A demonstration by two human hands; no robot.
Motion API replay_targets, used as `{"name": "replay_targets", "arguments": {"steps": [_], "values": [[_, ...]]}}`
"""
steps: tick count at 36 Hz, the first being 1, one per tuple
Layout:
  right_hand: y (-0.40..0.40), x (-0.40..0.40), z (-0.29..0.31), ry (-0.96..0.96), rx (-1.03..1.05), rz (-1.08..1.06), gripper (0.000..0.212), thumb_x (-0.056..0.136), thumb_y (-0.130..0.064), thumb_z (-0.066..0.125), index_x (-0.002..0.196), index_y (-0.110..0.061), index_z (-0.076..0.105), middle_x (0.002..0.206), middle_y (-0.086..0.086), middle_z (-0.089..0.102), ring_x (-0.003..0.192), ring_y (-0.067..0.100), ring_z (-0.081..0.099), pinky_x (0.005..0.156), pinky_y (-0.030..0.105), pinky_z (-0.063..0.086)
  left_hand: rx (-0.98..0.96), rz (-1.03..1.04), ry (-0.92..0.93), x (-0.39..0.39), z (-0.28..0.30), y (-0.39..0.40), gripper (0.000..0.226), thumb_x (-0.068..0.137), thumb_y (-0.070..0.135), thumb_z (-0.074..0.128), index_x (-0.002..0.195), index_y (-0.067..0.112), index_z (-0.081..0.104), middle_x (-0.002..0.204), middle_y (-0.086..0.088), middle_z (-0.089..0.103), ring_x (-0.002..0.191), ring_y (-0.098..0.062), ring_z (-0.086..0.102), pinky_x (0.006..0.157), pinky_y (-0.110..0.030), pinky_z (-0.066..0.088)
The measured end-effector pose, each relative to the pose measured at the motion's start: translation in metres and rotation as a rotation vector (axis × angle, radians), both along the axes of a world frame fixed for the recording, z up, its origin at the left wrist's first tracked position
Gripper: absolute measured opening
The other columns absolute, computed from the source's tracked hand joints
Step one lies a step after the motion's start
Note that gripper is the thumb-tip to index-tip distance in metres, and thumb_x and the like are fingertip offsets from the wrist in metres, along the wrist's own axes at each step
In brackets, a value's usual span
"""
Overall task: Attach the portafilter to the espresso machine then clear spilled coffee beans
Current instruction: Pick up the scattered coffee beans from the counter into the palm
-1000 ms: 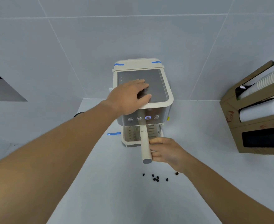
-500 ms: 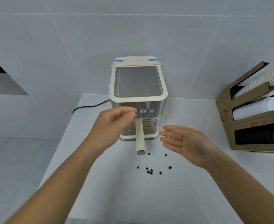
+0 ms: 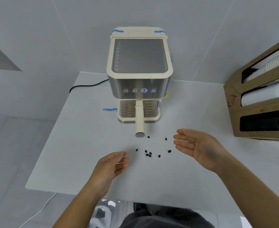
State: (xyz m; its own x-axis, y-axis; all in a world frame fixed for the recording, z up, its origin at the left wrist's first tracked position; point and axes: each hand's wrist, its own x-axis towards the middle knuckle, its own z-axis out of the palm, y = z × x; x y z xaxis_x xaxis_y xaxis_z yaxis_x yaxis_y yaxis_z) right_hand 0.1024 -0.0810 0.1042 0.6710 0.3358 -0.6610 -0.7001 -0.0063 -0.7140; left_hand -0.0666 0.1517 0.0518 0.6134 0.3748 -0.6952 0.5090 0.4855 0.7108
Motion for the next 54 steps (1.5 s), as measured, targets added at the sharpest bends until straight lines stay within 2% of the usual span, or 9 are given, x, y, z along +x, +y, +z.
{"name": "replay_targets", "arguments": {"steps": [5, 13, 18, 23, 28, 35, 41, 45, 54], "values": [[-0.008, -0.005, -0.024, 0.033, -0.075, 0.037, 0.021, 0.093, -0.009, 0.059, 0.11, 0.002, 0.066, 0.11, 0.022, 0.07, 0.1, 0.034, 0.07, 0.085, 0.04, 0.055, 0.022, -0.032, 0.072, -0.01, -0.021, -0.013, 0.017, 0.094, 0.014, 0.059, 0.098, 0.004, 0.072, 0.088, -0.01, 0.072, 0.08, -0.021, 0.066, 0.073, -0.028, 0.055], [0.001, -0.008, -0.062, 0.028, -0.279, 0.247, 0.016, 0.089, -0.009, 0.066, 0.103, -0.003, 0.069, 0.102, 0.019, 0.071, 0.09, 0.029, 0.071, 0.085, 0.038, 0.058, -0.041, -0.023, 0.157, -0.023, -0.046, -0.03, 0.018, 0.095, 0.015, 0.057, 0.096, 0.004, 0.072, 0.093, -0.014, 0.072, 0.087, -0.026, 0.067, 0.082, -0.033, 0.056], [0.015, -0.014, -0.085, -0.175, -0.438, 0.488, 0.02, 0.086, -0.007, 0.066, 0.106, -0.01, 0.069, 0.096, 0.006, 0.071, 0.089, 0.023, 0.071, 0.089, 0.037, 0.058, -0.117, 0.021, 0.172, -0.025, -0.048, -0.036, 0.022, 0.097, 0.017, 0.054, 0.1, 0.002, 0.07, 0.096, -0.015, 0.075, 0.09, -0.026, 0.069, 0.091, -0.039, 0.055], [0.031, -0.018, -0.102, -0.469, -0.639, 0.752, 0.027, 0.088, -0.008, 0.06, 0.111, -0.02, 0.069, 0.106, -0.002, 0.066, 0.091, 0.015, 0.065, 0.061, 0.019, 0.049, -0.192, 0.092, 0.165, -0.028, -0.053, -0.035, 0.024, 0.097, 0.019, 0.055, 0.106, 0.001, 0.068, 0.097, -0.015, 0.075, 0.092, -0.028, 0.069, 0.096, -0.042, 0.053], [0.045, -0.016, -0.111, -0.687, -0.804, 0.978, 0.036, 0.091, -0.004, 0.052, 0.123, -0.013, 0.063, 0.118, 0.006, 0.064, 0.105, 0.022, 0.062, 0.086, 0.028, 0.051, -0.24, 0.136, 0.14, -0.029, -0.055, -0.033, 0.022, 0.096, 0.02, 0.056, 0.102, 0.004, 0.068, 0.088, -0.009, 0.075, 0.086, -0.025, 0.066, 0.096, -0.042, 0.052], [0.059, -0.011, -0.118, -0.725, -0.872, 1.094, 0.044, 0.09, 0.0, 0.052, 0.131, -0.016, 0.056, 0.126, 0.007, 0.058, 0.11, 0.023, 0.058, 0.081, 0.022, 0.042, -0.273, 0.163, 0.134, -0.03, -0.054, -0.03, 0.022, 0.096, 0.021, 0.056, 0.103, 0.004, 0.069, 0.084, -0.007, 0.074, 0.083, -0.023, 0.066, 0.089, -0.038, 0.055], [0.071, -0.008, -0.121, -0.773, -0.843, 1.141, 0.04, 0.09, -0.001, 0.054, 0.125, -0.019, 0.061, 0.113, 0.005, 0.06, 0.09, 0.017, 0.053, 0.076, 0.023, 0.045, -0.282, 0.184, 0.13, -0.033, -0.053, -0.026, 0.022, 0.096, 0.021, 0.056, 0.103, 0.004, 0.069, 0.083, -0.007, 0.074, 0.081, -0.023, 0.066, 0.089, -0.039, 0.055], [0.074, -0.006, -0.122, -0.811, -0.842, 1.162, 0.031, 0.091, -0.006, 0.057, 0.118, -0.017, 0.067, 0.097, -0.004, 0.052, 0.085, 0.015, 0.052, 0.074, 0.023, 0.043, -0.281, 0.188, 0.125, -0.036, -0.054, -0.022, 0.023, 0.096, 0.022, 0.056, 0.104, 0.004, 0.069, 0.083, -0.007, 0.074, 0.081, -0.022, 0.067, 0.083, -0.036, 0.056], [0.075, -0.005, -0.122, -0.866, -0.847, 1.192, 0.018, 0.09, -0.009, 0.058, 0.099, -0.012, 0.074, 0.09, 0.001, 0.064, 0.079, 0.014, 0.055, 0.075, 0.028, 0.049, -0.267, 0.169, 0.13, -0.041, -0.054, -0.02, 0.022, 0.097, 0.021, 0.055, 0.103, 0.005, 0.07, 0.083, -0.006, 0.073, 0.082, -0.022, 0.066, 0.079, -0.033, 0.056]]}}
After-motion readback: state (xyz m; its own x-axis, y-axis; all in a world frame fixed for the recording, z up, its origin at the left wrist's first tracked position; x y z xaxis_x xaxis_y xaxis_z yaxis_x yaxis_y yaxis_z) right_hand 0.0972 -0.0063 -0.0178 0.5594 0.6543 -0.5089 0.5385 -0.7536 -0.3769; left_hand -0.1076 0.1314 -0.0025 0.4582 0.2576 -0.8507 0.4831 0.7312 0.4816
